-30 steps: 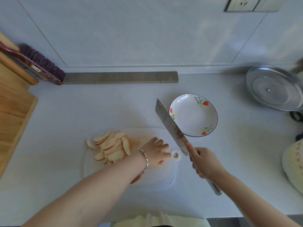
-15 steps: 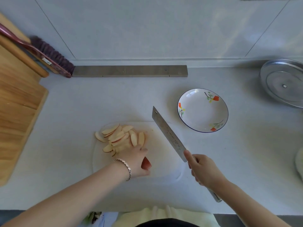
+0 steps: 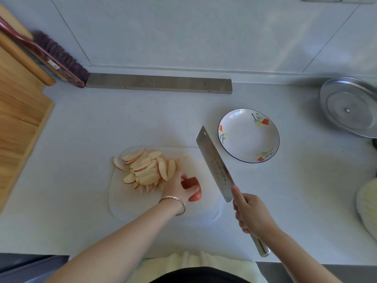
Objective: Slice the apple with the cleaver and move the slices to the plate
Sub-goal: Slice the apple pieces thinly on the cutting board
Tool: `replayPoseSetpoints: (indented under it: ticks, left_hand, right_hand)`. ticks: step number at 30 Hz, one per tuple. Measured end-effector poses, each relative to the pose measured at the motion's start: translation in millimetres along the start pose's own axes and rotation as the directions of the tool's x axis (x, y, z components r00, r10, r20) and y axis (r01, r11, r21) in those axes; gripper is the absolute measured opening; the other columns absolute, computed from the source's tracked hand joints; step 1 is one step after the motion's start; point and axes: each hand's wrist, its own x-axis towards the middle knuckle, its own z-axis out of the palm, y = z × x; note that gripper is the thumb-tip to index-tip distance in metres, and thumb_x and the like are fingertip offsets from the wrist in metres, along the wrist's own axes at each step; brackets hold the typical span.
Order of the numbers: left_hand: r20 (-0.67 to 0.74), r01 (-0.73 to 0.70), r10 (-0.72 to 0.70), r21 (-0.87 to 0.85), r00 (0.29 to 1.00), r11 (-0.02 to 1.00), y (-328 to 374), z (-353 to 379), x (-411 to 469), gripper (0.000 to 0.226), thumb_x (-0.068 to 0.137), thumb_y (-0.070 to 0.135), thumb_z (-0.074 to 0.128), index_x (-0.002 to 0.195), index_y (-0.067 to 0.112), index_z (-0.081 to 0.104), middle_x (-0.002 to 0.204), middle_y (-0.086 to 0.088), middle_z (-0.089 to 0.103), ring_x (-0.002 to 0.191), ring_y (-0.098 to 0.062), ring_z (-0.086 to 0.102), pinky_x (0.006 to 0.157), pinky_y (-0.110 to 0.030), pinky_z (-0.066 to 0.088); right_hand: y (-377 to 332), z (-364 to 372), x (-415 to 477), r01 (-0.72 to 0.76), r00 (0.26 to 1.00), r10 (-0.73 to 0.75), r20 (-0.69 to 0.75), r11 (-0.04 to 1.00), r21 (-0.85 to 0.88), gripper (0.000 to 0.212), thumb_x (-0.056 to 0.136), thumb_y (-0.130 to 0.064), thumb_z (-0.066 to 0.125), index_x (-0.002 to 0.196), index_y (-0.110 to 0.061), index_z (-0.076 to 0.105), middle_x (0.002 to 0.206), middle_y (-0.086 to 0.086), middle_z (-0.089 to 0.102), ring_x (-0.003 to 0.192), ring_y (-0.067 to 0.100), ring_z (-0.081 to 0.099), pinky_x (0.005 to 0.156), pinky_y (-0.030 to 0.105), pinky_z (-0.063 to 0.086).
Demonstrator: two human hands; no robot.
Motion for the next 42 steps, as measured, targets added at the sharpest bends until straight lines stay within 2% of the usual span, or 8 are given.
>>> replayPoseSetpoints:
  ticks: [3, 7, 10, 12, 23, 31, 37, 42]
  left_hand:
    - [-0.023, 0.005, -0.006, -0.021, 1.0, 1.0, 5.5, 10.0, 6.2, 0.041, 0.08, 0.027, 0.068, 0.116, 0.014, 0.053, 0.121, -0.007, 0.055, 0.099, -0.021, 0.054, 0.084, -0.027, 0.043]
    - [-0.027, -0.048, 0.055, 0.233, 0.998, 0.971, 1.4, 4.3, 4.0, 0.058, 0.079, 0.037, 0.068, 0.13, 0.017, 0.046, 0.137, -0.005, 0.037, 0.117, -0.025, 0.05, 0.094, -0.032, 0.044]
    - [-0.001, -0.232, 0.244, 0.307, 0.97, 0.923, -6.1, 1.1, 0.0, 0.064, 0.074, 0.033, 0.073, 0.131, 0.02, 0.046, 0.136, 0.003, 0.04, 0.124, -0.018, 0.045, 0.095, -0.031, 0.046]
    - [0.042, -0.278, 0.281, 0.337, 0.959, 0.899, -11.6, 4.5, -1.2, 0.065, 0.075, 0.033, 0.072, 0.133, 0.021, 0.045, 0.137, 0.005, 0.041, 0.126, -0.015, 0.042, 0.098, -0.031, 0.044]
    - [-0.037, -0.233, 0.262, 0.355, 0.964, 0.905, -17.2, 15.9, -0.8, 0.052, 0.085, 0.029, 0.06, 0.135, 0.024, 0.046, 0.135, 0.01, 0.044, 0.125, -0.011, 0.04, 0.093, -0.027, 0.043]
    - [-0.028, -0.247, 0.282, 0.404, 0.959, 0.881, -12.7, 14.7, -1.2, 0.045, 0.086, 0.028, 0.059, 0.13, 0.023, 0.05, 0.127, 0.007, 0.049, 0.119, -0.014, 0.044, 0.086, -0.026, 0.044]
    - [-0.045, -0.244, 0.281, 0.376, 0.959, 0.894, -10.5, 13.4, -3.2, 0.044, 0.086, 0.023, 0.061, 0.129, 0.022, 0.052, 0.131, 0.009, 0.05, 0.123, -0.013, 0.044, 0.093, -0.025, 0.041]
    - [-0.044, -0.218, 0.249, 0.359, 0.967, 0.907, -8.5, 10.0, -3.1, 0.047, 0.084, 0.024, 0.063, 0.129, 0.024, 0.052, 0.129, 0.006, 0.053, 0.123, -0.014, 0.045, 0.092, -0.025, 0.04]
  right_hand:
    - [-1.2, 0.0, -0.4, -0.013, 1.0, 0.013, -0.026, 1.0, 0.023, 0.051, 0.093, -0.053, 0.04, 0.065, -0.01, 0.038, 0.046, -0.001, 0.034, 0.035, 0.013, 0.027, 0.038, 0.02, 0.026]
    - [0.2, 1.9, -1.5, -0.025, 1.0, 0.025, -0.018, 1.0, 0.015, 0.052, 0.093, -0.054, 0.039, 0.064, -0.01, 0.039, 0.045, -0.002, 0.036, 0.033, 0.012, 0.028, 0.038, 0.02, 0.028]
    - [-0.6, 6.8, -5.5, -0.033, 0.999, 0.033, -0.001, 0.999, 0.001, 0.053, 0.092, -0.056, 0.036, 0.067, -0.01, 0.037, 0.045, -0.002, 0.035, 0.033, 0.012, 0.028, 0.039, 0.02, 0.028]
    - [-2.4, 10.8, -8.0, -0.04, 0.999, 0.04, 0.009, 0.999, 0.001, 0.054, 0.092, -0.058, 0.034, 0.068, -0.01, 0.037, 0.045, -0.002, 0.035, 0.032, 0.011, 0.029, 0.038, 0.019, 0.029]
    - [-8.4, 27.2, -10.2, -0.019, 1.0, 0.019, 0.003, 0.996, -0.09, 0.054, 0.093, -0.056, 0.031, 0.067, -0.01, 0.036, 0.047, 0.0, 0.035, 0.033, 0.012, 0.031, 0.038, 0.02, 0.029]
    - [3.9, 34.9, -3.7, 0.004, 1.0, -0.008, -0.016, 0.977, -0.214, 0.054, 0.091, -0.06, 0.026, 0.07, -0.011, 0.033, 0.057, 0.005, 0.03, 0.047, 0.016, 0.026, 0.052, 0.03, 0.03]
    - [5.7, 49.3, 13.5, 0.038, 0.998, -0.051, -0.042, 0.962, -0.272, 0.058, 0.093, -0.059, 0.022, 0.065, -0.01, 0.037, 0.058, 0.006, 0.04, 0.052, 0.02, 0.039, 0.057, 0.035, 0.04]
    - [4.7, 53.0, 17.4, 0.088, 0.994, -0.099, -0.054, 0.982, -0.169, 0.056, 0.092, -0.058, 0.024, 0.061, -0.013, 0.033, 0.055, 0.005, 0.037, 0.048, 0.018, 0.035, 0.054, 0.031, 0.033]
